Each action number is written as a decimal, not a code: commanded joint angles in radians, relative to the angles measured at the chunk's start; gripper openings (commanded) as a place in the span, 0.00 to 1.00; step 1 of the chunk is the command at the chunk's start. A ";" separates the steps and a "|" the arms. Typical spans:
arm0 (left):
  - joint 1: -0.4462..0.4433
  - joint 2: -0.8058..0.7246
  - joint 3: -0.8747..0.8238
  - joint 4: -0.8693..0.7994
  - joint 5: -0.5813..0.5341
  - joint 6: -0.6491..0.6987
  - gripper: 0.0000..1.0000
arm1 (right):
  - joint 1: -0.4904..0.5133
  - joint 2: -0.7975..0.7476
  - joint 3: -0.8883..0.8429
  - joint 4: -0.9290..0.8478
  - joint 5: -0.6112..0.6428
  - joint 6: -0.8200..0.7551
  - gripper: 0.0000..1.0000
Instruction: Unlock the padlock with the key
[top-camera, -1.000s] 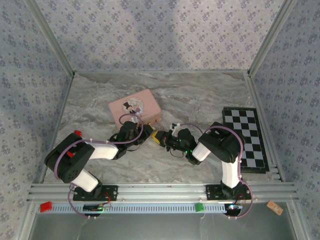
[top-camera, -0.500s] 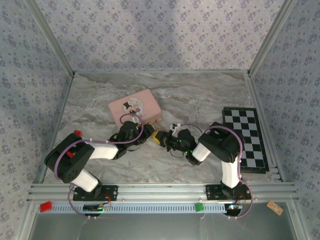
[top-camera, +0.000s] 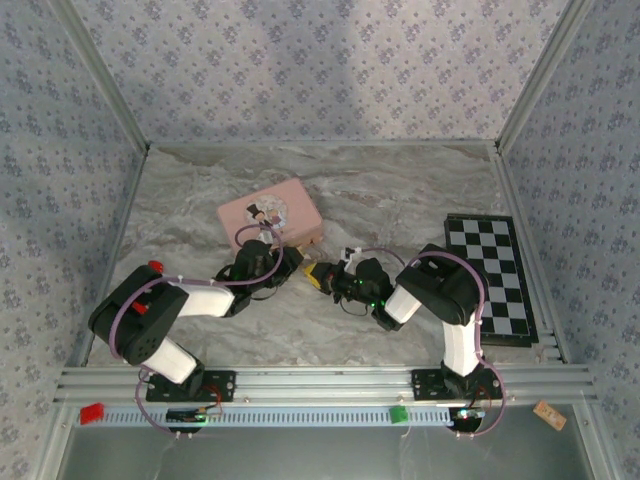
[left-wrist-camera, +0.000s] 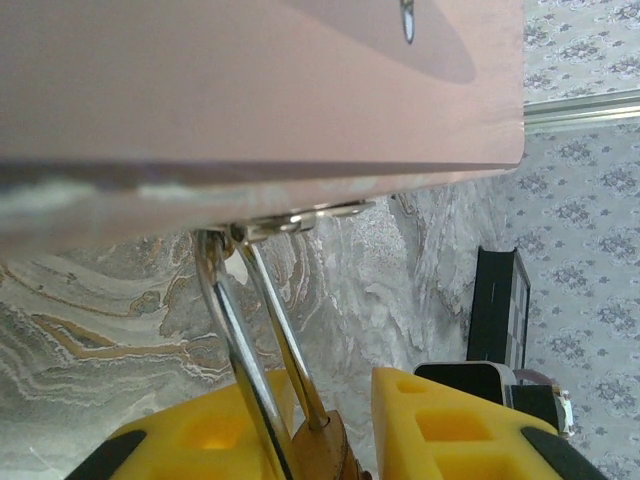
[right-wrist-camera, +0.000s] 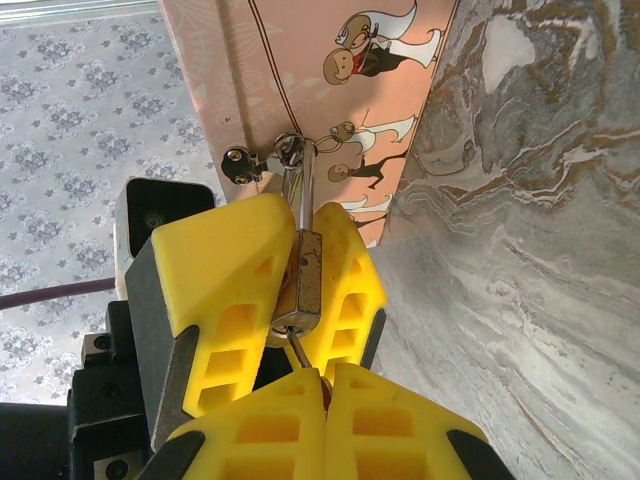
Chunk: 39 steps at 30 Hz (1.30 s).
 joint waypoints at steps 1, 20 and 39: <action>0.003 0.027 0.025 0.031 0.018 0.001 0.25 | 0.004 0.019 -0.005 0.017 0.023 0.007 0.00; -0.050 0.187 0.036 0.161 0.035 -0.037 0.22 | 0.004 0.003 -0.059 0.017 0.093 0.036 0.00; -0.074 0.236 0.045 0.157 0.037 -0.051 0.20 | -0.005 -0.049 -0.058 0.017 0.129 0.039 0.00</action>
